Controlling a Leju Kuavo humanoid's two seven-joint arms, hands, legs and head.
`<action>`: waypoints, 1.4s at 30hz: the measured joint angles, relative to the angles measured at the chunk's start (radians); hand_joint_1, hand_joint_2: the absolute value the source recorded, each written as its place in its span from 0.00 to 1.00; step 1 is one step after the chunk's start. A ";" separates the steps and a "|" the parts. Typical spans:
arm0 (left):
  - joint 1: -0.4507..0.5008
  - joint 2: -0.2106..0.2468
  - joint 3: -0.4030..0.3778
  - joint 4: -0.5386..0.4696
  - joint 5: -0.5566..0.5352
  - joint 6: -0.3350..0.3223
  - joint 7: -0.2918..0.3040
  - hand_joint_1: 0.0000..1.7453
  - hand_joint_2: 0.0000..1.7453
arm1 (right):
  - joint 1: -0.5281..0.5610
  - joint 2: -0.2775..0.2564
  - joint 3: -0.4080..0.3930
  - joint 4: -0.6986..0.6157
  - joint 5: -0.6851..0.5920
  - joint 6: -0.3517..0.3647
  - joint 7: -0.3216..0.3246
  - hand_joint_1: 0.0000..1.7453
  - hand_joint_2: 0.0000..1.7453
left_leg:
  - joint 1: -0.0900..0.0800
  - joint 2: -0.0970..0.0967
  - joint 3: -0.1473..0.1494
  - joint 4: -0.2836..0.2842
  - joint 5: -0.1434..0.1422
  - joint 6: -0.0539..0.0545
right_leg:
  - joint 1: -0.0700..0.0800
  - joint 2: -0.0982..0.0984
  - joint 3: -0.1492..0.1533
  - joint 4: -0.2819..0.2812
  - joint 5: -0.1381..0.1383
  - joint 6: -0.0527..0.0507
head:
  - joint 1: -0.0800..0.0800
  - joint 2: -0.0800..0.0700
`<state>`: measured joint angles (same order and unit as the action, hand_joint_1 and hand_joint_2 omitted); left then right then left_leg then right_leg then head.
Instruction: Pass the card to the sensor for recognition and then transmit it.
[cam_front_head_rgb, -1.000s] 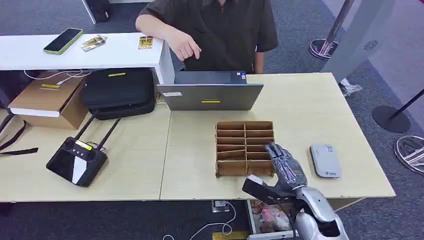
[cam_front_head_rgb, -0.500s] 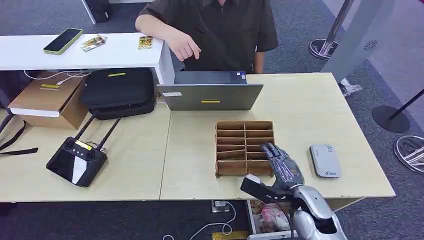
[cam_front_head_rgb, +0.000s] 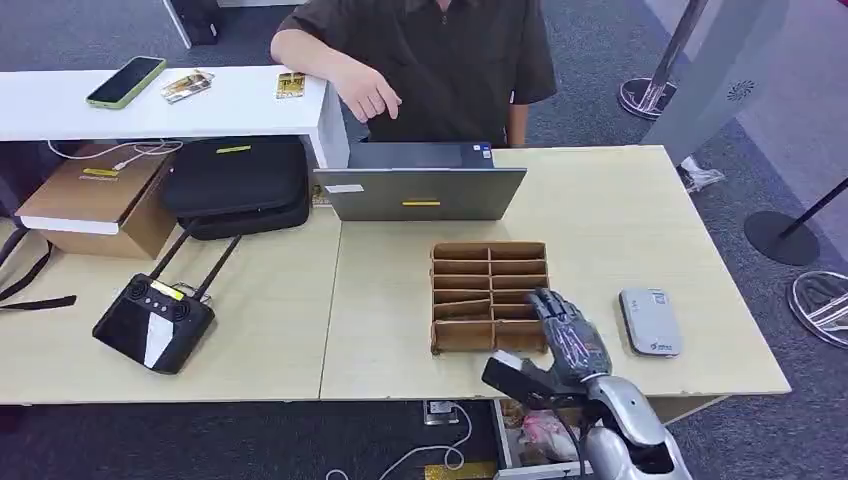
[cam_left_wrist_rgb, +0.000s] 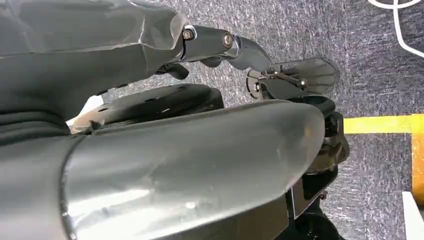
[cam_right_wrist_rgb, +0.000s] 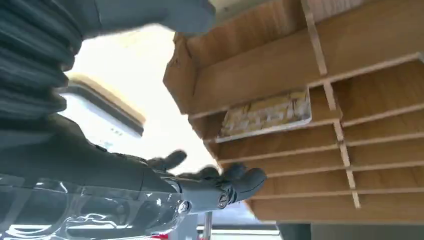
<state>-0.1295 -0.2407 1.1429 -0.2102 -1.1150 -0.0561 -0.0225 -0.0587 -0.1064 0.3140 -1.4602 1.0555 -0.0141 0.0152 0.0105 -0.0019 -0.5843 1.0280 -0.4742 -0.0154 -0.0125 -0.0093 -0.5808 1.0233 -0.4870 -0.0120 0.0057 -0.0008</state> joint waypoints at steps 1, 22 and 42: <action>0.000 0.000 -0.001 0.000 0.000 0.000 0.000 0.00 0.00 | 0.001 0.000 0.000 -0.002 0.005 -0.006 0.003 1.00 0.00 | 0.000 0.000 0.000 0.000 0.000 0.000 | 0.000 0.000 0.000 0.000 0.000 0.000 | 0.000 0.000; 0.000 0.000 -0.007 0.000 0.000 0.000 0.000 0.00 0.00 | 0.021 0.002 0.000 -0.039 0.025 -0.020 0.011 1.00 0.00 | 0.000 0.000 0.000 0.000 0.000 0.000 | 0.000 0.000 0.000 0.000 0.000 0.000 | 0.000 0.000; 0.001 -0.006 -0.007 0.000 0.005 0.000 -0.014 0.00 0.00 | 0.148 0.013 -0.067 -0.197 0.079 -0.108 0.004 1.00 0.00 | 0.000 0.000 0.000 0.000 0.000 0.000 | 0.000 0.000 0.000 0.000 0.000 0.000 | 0.000 0.000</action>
<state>-0.1287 -0.2472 1.1360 -0.2098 -1.1097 -0.0557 -0.0366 0.0896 -0.0938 0.2468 -1.6572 1.1345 -0.1221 0.0191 0.0105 -0.0019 -0.5844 1.0280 -0.4743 -0.0154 -0.0125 -0.0091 -0.5809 1.0232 -0.4871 -0.0120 0.0057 -0.0008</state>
